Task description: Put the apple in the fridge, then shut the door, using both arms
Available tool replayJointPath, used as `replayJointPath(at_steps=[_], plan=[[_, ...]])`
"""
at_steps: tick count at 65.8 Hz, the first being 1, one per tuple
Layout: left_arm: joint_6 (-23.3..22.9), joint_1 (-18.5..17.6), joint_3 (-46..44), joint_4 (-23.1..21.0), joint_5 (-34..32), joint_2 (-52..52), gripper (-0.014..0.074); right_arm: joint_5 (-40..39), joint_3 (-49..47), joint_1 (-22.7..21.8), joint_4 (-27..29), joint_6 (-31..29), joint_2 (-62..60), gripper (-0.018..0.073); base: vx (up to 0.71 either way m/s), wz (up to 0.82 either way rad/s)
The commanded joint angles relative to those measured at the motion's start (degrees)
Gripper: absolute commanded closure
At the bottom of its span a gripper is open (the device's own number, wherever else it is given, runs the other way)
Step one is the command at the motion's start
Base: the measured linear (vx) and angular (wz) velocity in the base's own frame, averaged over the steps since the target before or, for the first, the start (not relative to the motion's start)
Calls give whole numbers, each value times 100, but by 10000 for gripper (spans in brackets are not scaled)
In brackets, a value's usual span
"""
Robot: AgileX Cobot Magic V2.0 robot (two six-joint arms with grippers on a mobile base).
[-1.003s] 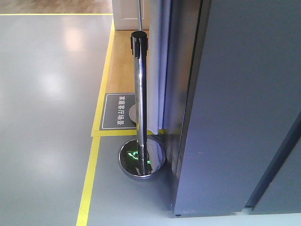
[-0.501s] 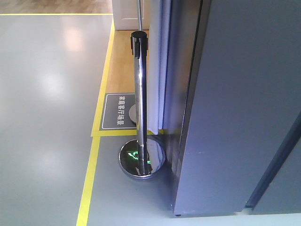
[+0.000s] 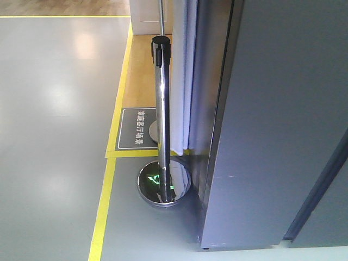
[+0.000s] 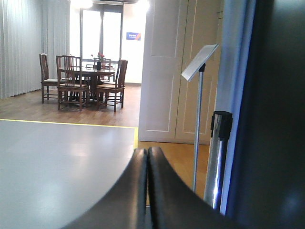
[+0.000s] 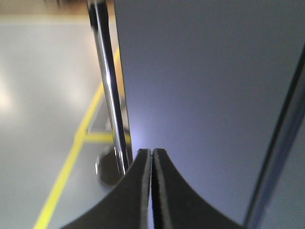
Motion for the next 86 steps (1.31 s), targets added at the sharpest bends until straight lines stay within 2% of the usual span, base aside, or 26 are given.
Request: replayJointPath(at_steps=[1, 13, 29, 40, 86], plan=[[-54, -9, 164, -2, -412, -89, 602, -1414, 426, -113, 82, -70, -144, 561, 0, 0], [-54, -9, 164, -2, -412, -89, 602, -2857, 1438, -125, 137, -65, -504, 561, 0, 0], [-54, -9, 164, -2, -412, -89, 602, -2566, 1407, -131, 158, -65, -503, 561, 0, 0], [-54, -9, 164, -2, -412, -89, 602, -2575, 1407, -499, 158, -65, -503, 561, 0, 0], [-54, -9, 164, -2, -412, -89, 602, -2575, 1407, -505, 115, -83, -503, 561, 0, 0]])
